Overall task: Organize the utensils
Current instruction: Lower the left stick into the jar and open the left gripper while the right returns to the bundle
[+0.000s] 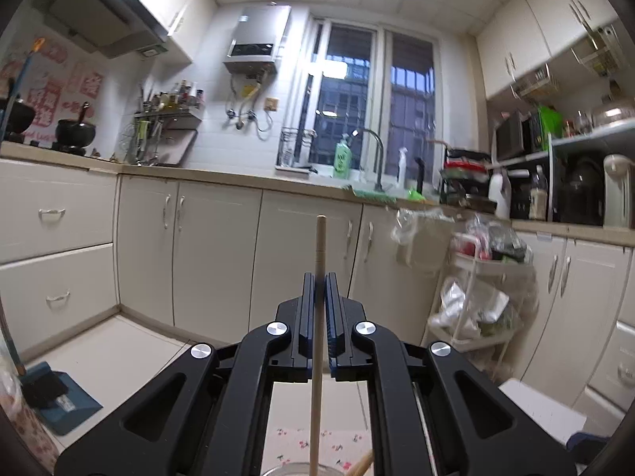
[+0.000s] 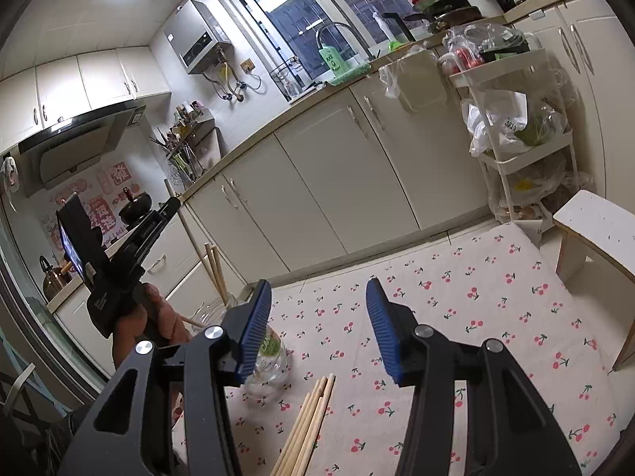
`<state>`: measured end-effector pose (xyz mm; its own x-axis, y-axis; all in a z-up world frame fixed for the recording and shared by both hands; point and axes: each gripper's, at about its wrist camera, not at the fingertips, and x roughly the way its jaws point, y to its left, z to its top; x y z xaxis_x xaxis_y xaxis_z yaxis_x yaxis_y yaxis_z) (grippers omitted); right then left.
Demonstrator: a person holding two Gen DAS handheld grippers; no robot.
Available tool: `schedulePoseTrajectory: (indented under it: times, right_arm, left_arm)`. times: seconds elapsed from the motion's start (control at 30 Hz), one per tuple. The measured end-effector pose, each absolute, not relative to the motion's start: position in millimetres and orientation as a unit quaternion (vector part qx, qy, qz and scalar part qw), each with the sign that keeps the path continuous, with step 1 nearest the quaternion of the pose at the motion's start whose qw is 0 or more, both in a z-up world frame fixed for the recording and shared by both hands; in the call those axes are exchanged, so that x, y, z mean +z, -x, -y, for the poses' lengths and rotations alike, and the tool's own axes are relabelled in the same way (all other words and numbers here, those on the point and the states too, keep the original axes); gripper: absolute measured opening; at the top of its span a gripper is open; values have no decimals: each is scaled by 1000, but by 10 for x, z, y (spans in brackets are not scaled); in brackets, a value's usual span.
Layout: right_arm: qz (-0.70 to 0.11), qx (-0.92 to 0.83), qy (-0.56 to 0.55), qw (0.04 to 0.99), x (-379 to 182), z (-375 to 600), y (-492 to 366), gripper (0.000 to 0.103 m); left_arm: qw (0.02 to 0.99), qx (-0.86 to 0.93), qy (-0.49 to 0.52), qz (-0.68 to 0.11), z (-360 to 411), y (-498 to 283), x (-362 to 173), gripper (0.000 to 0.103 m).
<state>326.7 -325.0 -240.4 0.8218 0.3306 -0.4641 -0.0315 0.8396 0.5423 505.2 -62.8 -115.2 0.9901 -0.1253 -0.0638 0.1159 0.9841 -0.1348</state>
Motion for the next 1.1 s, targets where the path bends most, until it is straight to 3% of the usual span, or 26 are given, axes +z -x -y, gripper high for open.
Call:
schedulePoseTrajectory:
  times: [0.5,0.6,0.7,0.83,1.1]
  right_arm:
    - [-334,109,-279,893,-2588,3101,-3285,56]
    - [-361,106,-273,885,-2667,3033,-3200,56]
    - [-414,106,-251,868,-2820,2908,-3117,56]
    - [-475,116,-218,845,-3026,2709,-3035,37]
    - [-514,105,-132,841,-3190,2330,-3122,31]
  left_arm:
    - [988,-99,53,-106,420,-4757,-890,9]
    - [986,-98,65,-115,306,-4610,-814,15]
    - [985,-94,74,-125,171,-4347,-776,29]
    - [978,-101,75,-163,51,-3909,-961,42]
    - [934,-111,111,-322,28,-3741,-1878,45]
